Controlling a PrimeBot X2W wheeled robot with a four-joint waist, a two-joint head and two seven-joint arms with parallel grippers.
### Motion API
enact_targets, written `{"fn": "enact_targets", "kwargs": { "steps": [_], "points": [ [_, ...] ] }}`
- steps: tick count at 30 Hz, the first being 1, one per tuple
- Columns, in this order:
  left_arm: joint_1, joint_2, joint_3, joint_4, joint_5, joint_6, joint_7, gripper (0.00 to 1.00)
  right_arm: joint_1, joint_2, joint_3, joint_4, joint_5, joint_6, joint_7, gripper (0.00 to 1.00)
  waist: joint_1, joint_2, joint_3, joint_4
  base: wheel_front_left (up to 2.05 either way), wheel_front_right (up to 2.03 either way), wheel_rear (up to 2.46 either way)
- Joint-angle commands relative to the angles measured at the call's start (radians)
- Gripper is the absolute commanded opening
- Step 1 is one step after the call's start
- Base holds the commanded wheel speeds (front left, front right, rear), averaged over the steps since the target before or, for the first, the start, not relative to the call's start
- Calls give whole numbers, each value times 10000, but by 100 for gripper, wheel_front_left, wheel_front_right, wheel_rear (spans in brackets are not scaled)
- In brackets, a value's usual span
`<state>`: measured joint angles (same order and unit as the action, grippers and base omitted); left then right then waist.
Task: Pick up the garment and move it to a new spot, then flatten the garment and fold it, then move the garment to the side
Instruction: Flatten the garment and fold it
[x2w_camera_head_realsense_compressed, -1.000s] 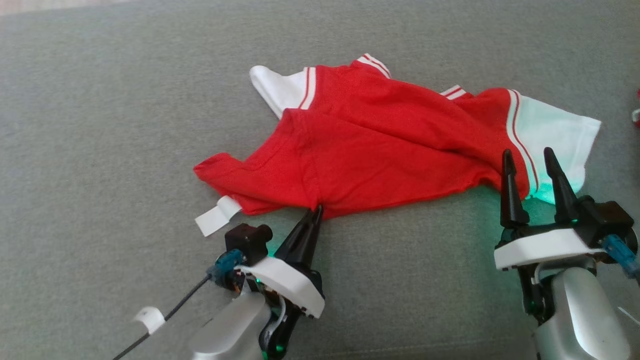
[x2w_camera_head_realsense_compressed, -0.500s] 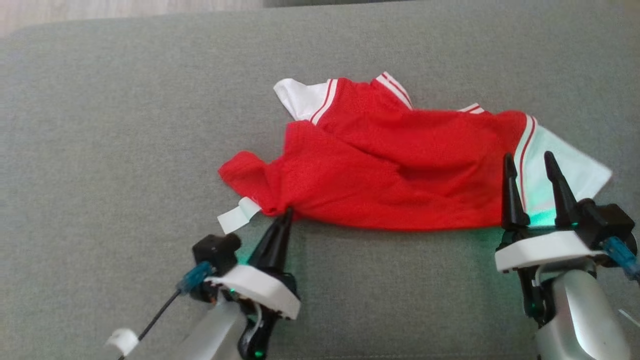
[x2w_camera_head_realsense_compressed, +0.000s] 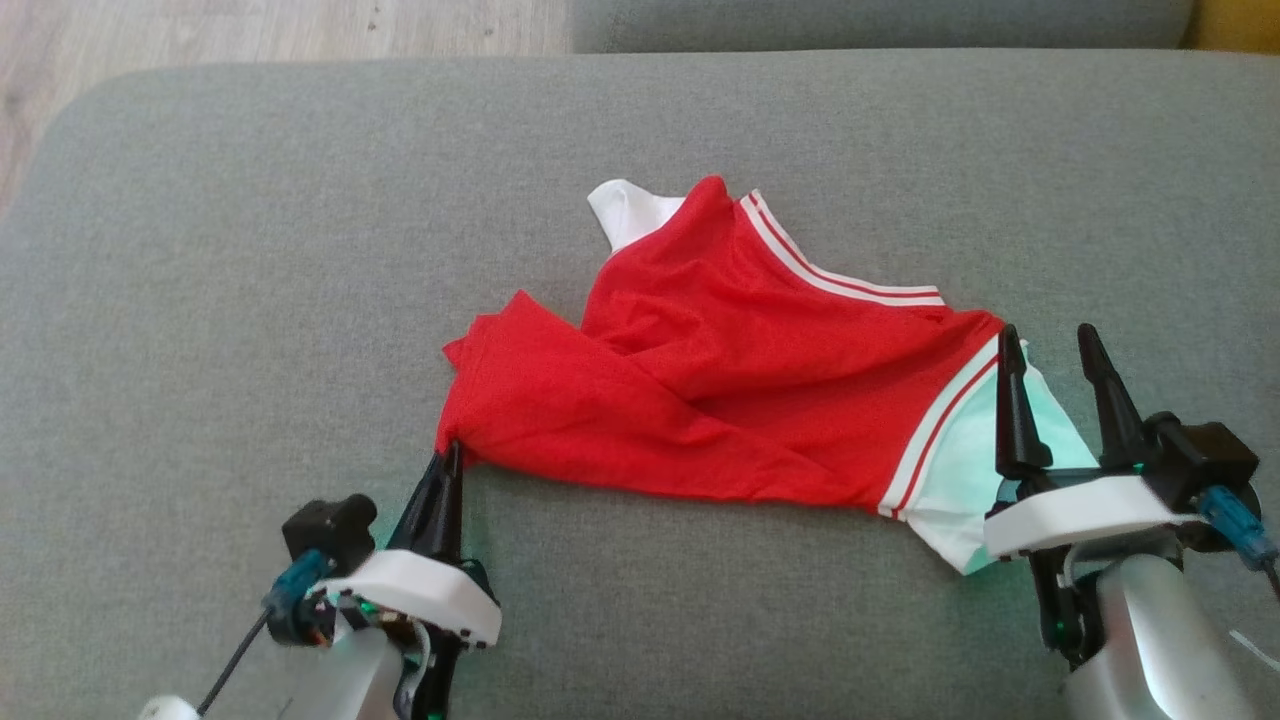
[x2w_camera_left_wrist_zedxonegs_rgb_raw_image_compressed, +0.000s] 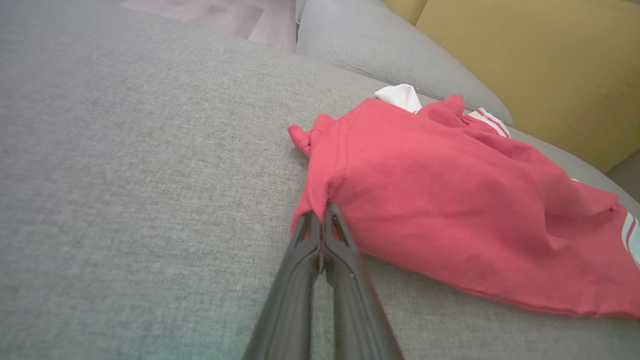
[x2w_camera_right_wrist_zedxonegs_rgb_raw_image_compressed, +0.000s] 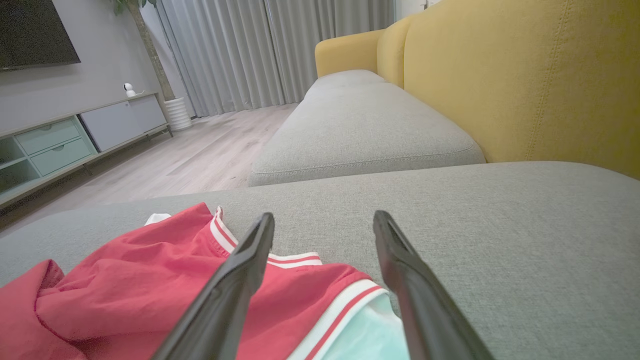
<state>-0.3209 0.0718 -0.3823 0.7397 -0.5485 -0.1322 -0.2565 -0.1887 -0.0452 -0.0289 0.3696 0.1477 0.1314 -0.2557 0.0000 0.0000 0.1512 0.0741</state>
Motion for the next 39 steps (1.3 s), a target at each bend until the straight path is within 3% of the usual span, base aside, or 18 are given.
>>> {"fn": "enact_targets", "kwargs": {
  "steps": [1, 10, 16, 22, 39],
  "points": [
    [-82, 92, 458, -178, 46, 16, -53, 100, -73, -51, 292, -259, 54, -7, -61, 100, 0, 0, -38, -13, 0, 0, 0],
    [960, -117, 958, -244, 350, 35, -53, 100, 243, -51, 200, -136, 147, -7, -61, 100, 0, 0, -477, -79, 0, 0, 0],
    [1676, -115, 1929, -1716, 2045, 975, -53, 100, 486, -51, 52, -364, -111, -7, -61, 100, 0, 0, -805, -94, 0, 0, 0],
    [2563, -156, 2444, -2825, 3392, 1422, -53, 100, 923, -51, 241, 51, -476, -7, -61, 100, 0, 0, -1083, -81, 0, 0, 0],
    [2783, -214, 2360, -3148, 3297, 1448, -53, 100, 829, -51, 385, 654, -645, -7, -61, 100, 0, 0, -1000, -122, 0, 0, 0]
  ]
}}
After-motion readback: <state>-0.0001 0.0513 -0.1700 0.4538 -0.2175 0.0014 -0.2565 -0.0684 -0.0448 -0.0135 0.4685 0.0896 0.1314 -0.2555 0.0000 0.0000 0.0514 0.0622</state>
